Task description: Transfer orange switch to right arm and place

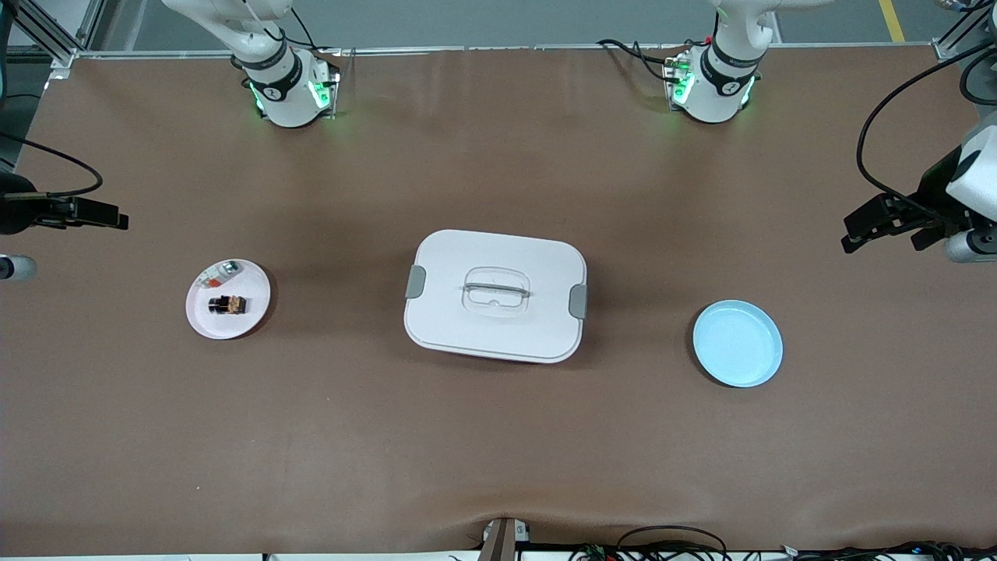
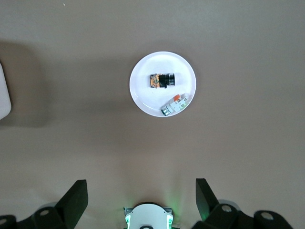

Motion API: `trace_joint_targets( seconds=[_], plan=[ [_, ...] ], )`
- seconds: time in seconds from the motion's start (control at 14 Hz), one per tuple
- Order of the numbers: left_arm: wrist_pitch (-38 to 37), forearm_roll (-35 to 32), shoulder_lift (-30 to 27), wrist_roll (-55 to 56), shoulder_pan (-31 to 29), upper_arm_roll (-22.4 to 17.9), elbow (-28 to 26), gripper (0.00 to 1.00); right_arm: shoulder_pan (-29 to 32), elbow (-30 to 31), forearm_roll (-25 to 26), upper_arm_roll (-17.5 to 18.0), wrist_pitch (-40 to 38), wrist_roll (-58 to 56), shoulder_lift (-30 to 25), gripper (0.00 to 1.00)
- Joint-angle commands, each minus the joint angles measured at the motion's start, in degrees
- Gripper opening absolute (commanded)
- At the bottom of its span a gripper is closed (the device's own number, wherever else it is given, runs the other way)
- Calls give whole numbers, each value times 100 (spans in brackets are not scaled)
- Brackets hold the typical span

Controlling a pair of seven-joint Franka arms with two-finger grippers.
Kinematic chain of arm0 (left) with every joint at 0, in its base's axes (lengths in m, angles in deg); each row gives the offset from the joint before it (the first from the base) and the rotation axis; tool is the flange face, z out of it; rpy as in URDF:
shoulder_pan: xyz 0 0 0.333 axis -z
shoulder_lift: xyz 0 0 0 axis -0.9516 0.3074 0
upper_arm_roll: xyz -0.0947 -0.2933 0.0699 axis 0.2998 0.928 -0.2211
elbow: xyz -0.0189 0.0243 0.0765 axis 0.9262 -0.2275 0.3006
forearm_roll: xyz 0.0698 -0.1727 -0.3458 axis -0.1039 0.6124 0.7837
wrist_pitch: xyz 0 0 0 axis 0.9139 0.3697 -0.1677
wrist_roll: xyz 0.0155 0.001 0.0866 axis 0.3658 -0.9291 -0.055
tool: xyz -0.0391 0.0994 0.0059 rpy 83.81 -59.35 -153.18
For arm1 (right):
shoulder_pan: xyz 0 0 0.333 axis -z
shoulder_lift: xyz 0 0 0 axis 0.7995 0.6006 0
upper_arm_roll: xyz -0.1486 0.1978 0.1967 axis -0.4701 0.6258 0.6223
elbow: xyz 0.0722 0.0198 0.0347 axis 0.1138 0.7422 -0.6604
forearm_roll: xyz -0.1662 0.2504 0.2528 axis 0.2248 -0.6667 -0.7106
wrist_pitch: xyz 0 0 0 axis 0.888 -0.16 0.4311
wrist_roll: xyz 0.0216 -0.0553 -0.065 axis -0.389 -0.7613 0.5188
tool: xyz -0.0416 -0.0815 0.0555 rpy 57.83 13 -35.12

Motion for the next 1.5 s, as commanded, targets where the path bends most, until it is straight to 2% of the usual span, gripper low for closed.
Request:
trace_joint_targets(
  seconds=[0.0, 0.64, 0.93, 1.15, 1.43],
  plan=[
    [-86, -108, -17, -112, 12, 18, 55, 100, 77, -221, 18, 112, -250, -95, -58, 100],
    [-86, -47, -25, -121, 3, 18, 55, 100, 68, -247, 158, 77, -339, -34, -147, 100],
    [-77, -47, -17, -130, 3, 18, 55, 100, -55, -220, 132, 121, -489, 71, -366, 100],
    [-86, -47, -17, -130, 3, 18, 55, 100, 155, -177, -26, 77, -428, 186, -375, 100],
    [-77, -47, -17, -121, 12, 18, 55, 100, 25, -185, -70, 139, -480, 195, -419, 100]
  ],
)
